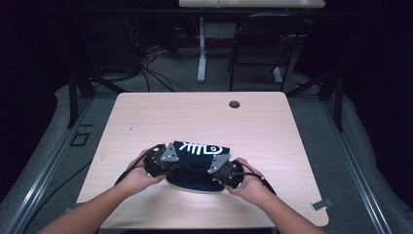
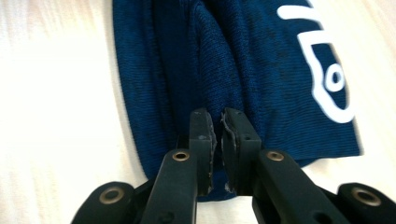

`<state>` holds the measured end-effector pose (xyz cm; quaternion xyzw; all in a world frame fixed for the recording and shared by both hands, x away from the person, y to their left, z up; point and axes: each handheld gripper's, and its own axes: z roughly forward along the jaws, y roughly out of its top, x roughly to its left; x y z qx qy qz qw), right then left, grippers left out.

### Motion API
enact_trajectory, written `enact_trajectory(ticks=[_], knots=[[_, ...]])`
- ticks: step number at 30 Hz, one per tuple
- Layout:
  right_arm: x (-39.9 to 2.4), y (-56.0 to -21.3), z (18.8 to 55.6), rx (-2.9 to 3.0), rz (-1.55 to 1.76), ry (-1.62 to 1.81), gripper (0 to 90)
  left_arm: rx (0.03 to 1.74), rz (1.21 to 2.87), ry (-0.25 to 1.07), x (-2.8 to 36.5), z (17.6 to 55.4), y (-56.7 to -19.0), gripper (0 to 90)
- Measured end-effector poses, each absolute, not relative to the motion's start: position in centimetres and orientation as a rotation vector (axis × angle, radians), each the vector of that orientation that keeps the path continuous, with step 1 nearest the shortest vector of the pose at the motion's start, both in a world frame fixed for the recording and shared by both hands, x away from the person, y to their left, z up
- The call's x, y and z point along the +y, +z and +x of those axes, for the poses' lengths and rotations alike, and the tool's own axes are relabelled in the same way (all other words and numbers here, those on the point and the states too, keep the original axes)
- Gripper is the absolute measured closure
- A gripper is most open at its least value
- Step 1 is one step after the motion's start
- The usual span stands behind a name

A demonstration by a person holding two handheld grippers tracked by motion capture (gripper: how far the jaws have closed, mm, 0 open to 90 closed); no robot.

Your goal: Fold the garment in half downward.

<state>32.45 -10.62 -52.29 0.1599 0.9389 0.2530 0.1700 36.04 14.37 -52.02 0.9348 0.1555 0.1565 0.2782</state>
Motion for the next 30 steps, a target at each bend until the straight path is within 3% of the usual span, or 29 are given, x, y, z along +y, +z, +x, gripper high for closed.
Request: enact_trajectory(ticks=[21, 30], knots=[[-10.7, -54.9, 31.6, 2.705, 0.525, 0.753, 81.4, 0.414, 2.533, 0.293, 15.0, 34.6, -54.8, 74.0], [-11.4, -55.2, 32.6, 2.681, 0.573, 0.734, 80.9, 0.496, 2.489, 0.276, 14.6, 35.5, -55.2, 74.3]])
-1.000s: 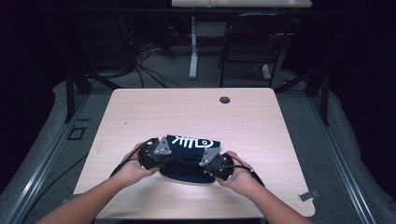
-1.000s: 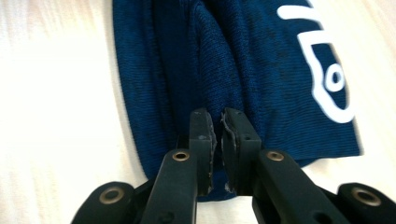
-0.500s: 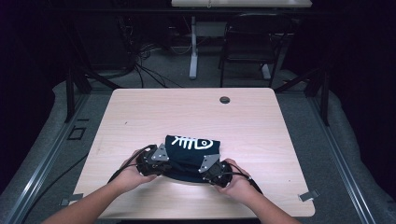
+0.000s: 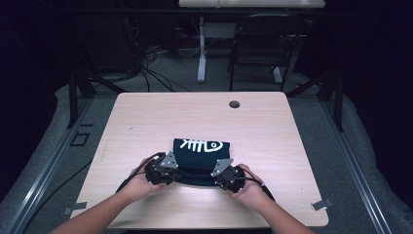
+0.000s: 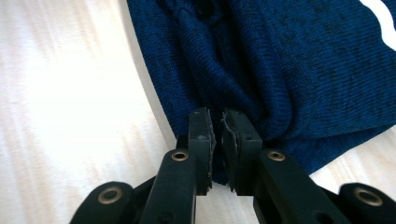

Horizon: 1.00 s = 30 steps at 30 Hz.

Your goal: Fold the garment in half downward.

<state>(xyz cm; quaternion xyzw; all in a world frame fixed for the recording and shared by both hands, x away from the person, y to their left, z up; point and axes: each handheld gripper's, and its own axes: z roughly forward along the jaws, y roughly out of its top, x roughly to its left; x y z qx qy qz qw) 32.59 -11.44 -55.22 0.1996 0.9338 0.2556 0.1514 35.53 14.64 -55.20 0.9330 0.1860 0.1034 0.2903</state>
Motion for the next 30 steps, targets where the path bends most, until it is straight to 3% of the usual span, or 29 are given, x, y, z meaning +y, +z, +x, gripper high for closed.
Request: enact_trajectory(ticks=[19, 30], knots=[[-11.7, -54.6, 36.0, 2.608, 0.611, 0.727, 78.4, 0.645, 2.435, 0.316, 13.8, 38.0, -55.2, 73.2], [-12.2, -54.1, 35.6, 2.602, 0.623, 0.741, 75.9, 0.642, 2.397, 0.297, 14.2, 37.3, -54.6, 68.0]])
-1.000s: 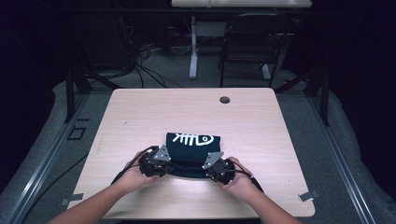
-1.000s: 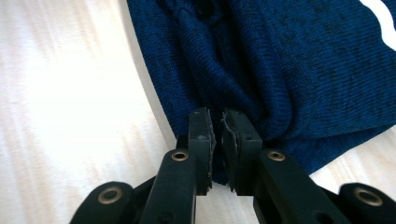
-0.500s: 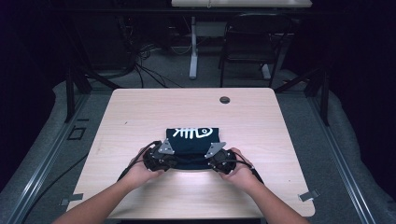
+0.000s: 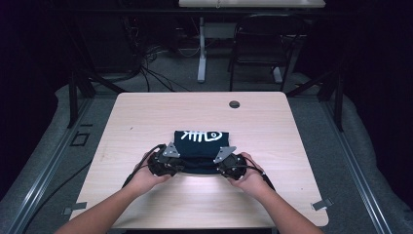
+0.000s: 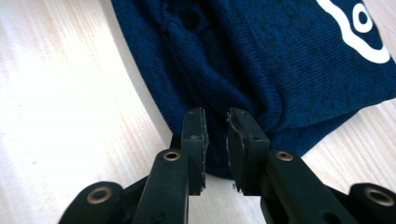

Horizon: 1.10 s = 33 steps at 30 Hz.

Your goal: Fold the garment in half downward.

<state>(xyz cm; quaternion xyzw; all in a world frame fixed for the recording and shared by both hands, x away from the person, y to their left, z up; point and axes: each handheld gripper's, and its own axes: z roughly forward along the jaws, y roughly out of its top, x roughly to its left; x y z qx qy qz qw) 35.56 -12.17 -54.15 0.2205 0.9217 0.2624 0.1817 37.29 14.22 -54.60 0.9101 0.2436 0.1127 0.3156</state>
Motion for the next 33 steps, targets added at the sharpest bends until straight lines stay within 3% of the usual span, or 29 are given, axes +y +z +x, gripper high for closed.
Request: enact_trajectory(ticks=[10, 21, 33], knots=[[-13.7, -53.2, 33.3, 2.581, 0.684, 0.756, 74.1, 0.706, 2.289, 0.266, 16.7, 36.2, -53.6, 60.8], [-15.7, -52.6, 31.4, 2.542, 0.735, 0.792, 71.8, 0.761, 2.239, 0.348, 19.6, 34.1, -53.5, 58.7], [-17.0, -53.8, 29.7, 2.486, 0.859, 0.879, 70.2, 0.875, 2.124, 0.335, 21.9, 32.9, -55.2, 58.6]])
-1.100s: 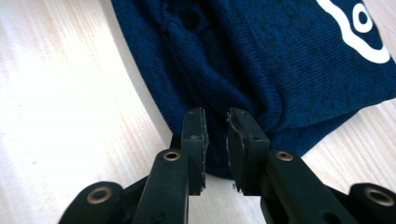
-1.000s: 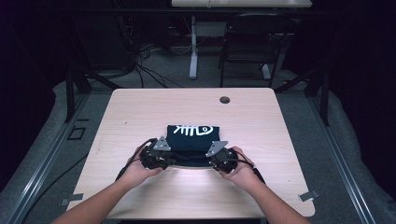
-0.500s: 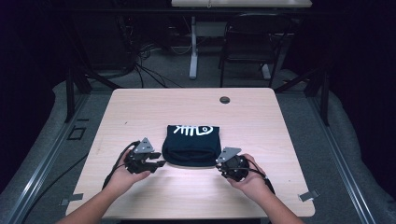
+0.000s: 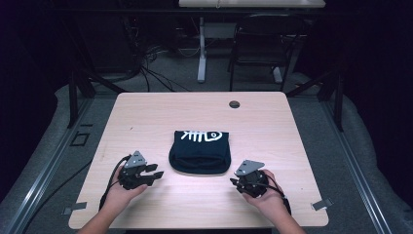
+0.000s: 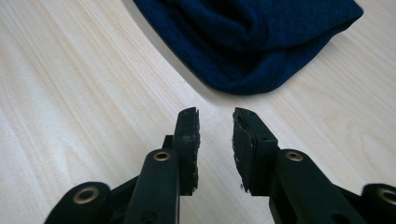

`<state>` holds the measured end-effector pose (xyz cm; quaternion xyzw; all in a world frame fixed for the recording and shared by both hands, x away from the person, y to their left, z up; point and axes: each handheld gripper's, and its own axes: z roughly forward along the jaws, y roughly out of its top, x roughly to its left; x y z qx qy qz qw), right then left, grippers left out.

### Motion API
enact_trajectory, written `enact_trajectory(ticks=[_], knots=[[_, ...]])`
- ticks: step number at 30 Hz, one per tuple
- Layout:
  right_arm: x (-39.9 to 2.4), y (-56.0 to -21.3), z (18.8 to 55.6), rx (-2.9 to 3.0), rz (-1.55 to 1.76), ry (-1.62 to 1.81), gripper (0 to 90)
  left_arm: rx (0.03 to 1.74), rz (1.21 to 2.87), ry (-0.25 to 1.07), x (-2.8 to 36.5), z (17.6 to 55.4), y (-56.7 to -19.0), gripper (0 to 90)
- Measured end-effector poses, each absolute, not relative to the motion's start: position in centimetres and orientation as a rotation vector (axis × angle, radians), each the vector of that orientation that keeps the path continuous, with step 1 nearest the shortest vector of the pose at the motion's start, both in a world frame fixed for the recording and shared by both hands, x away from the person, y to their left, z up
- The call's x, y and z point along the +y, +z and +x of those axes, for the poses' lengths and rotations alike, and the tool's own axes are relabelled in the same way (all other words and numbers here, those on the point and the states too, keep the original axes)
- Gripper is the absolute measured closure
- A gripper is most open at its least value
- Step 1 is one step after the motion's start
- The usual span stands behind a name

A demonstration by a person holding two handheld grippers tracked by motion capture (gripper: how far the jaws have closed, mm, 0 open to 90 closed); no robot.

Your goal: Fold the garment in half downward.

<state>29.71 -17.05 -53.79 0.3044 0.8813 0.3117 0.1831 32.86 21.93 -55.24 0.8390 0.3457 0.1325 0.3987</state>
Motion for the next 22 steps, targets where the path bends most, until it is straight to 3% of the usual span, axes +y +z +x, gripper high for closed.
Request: enact_trajectory(ticks=[22], knots=[[-17.9, -55.4, 28.7, 2.427, 0.899, 0.930, 65.1, 0.897, 2.128, 0.336, 22.4, 32.1, -57.0, 57.7]])
